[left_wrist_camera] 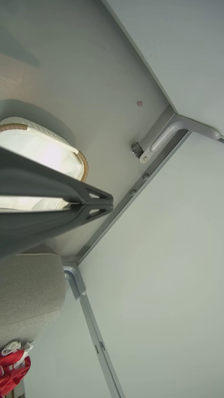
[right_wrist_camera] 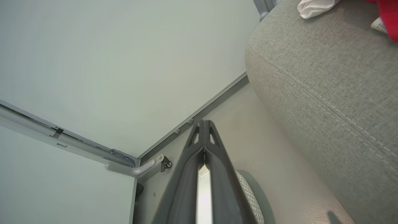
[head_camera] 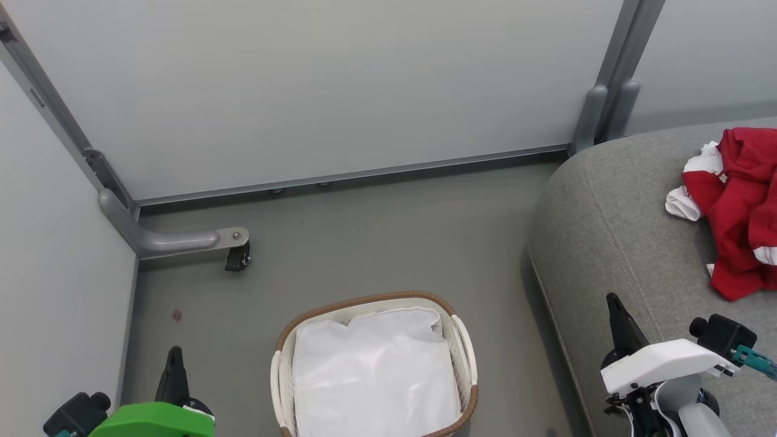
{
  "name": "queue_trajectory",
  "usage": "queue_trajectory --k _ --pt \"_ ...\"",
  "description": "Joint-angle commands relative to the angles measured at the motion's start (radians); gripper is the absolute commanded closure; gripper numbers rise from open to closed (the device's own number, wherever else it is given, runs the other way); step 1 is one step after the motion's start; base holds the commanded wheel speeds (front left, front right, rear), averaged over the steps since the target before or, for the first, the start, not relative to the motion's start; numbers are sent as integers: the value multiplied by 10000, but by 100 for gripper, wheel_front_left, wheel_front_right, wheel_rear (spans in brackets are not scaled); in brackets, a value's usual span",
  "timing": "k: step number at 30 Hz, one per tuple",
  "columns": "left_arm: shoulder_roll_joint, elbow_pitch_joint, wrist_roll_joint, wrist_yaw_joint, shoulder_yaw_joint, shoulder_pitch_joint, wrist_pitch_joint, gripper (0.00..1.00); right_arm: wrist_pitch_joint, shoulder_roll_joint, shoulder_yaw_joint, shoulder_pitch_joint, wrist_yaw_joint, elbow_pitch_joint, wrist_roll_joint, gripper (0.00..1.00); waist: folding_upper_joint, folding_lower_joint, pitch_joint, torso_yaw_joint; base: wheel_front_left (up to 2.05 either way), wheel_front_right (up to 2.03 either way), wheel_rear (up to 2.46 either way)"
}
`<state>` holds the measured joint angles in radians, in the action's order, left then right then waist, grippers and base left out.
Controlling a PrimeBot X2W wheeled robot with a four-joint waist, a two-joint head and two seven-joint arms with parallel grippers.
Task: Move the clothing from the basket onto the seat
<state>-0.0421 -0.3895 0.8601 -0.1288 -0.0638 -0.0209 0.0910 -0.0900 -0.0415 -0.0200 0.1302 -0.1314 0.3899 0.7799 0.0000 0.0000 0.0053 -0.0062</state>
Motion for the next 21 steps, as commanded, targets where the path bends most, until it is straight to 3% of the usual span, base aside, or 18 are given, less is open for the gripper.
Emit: queue_trajectory --k 1,21 --pt "-60 190 303 -11 -51 -305 -63 100 75 -57 -66 9 4 -201 356 100 0 0 -1 1 0 0 0" --pt "-78 591 2528 -17 -201 -514 -681 100 684 -74 -341 -65 7 -601 2804 100 0 0 -6 16 0 0 0"
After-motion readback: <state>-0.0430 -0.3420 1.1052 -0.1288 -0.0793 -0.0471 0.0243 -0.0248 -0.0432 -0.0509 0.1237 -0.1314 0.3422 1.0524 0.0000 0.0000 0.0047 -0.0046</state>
